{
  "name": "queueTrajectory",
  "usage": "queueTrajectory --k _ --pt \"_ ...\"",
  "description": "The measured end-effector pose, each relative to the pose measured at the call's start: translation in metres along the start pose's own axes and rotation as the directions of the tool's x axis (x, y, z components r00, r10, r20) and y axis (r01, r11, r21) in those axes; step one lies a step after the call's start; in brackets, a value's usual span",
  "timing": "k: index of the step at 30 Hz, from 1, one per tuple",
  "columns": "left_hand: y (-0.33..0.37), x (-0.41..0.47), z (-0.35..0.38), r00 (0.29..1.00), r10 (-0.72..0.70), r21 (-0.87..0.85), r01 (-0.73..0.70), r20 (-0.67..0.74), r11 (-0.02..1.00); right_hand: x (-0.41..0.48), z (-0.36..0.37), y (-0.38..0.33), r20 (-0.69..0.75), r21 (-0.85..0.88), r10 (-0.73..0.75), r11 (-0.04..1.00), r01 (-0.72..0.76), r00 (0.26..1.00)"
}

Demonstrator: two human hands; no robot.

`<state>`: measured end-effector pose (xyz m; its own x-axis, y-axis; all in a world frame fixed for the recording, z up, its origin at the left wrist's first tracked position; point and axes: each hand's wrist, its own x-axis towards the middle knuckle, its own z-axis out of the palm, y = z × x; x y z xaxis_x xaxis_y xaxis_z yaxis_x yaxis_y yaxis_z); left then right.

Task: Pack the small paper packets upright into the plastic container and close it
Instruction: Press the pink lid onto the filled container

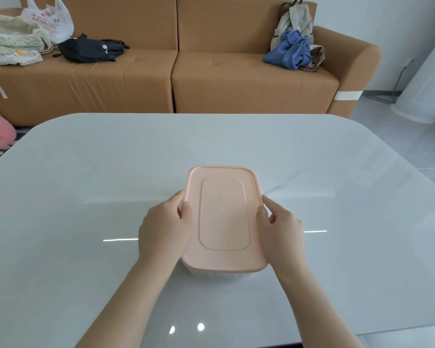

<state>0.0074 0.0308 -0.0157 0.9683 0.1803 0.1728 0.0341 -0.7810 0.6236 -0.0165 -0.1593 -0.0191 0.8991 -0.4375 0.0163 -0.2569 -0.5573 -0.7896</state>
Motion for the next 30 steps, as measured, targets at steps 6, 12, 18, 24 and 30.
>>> queueTrajectory --k 6,12,18,24,30 --pt "-0.002 -0.002 -0.001 0.998 -0.058 -0.040 0.060 0.038 0.997 -0.001 0.001 0.000 -0.013 -0.020 -0.002 1.000 0.001 1.000" --pt "-0.008 0.000 0.004 0.995 -0.082 -0.136 0.088 0.051 0.987 0.000 0.000 -0.001 -0.001 -0.055 0.008 0.998 -0.008 1.000" --pt "-0.015 0.010 -0.006 0.987 0.005 -0.214 -0.040 -0.162 0.976 0.007 -0.009 -0.002 0.088 -0.078 0.033 0.997 -0.026 0.996" --pt "-0.015 0.012 -0.010 0.989 -0.008 -0.259 -0.031 -0.147 0.965 0.010 -0.010 -0.001 0.099 -0.085 0.032 0.996 -0.023 0.995" --pt "-0.005 0.006 0.000 0.999 -0.025 -0.244 0.033 0.036 0.969 0.011 -0.006 -0.002 0.106 0.000 0.036 0.999 -0.036 0.994"
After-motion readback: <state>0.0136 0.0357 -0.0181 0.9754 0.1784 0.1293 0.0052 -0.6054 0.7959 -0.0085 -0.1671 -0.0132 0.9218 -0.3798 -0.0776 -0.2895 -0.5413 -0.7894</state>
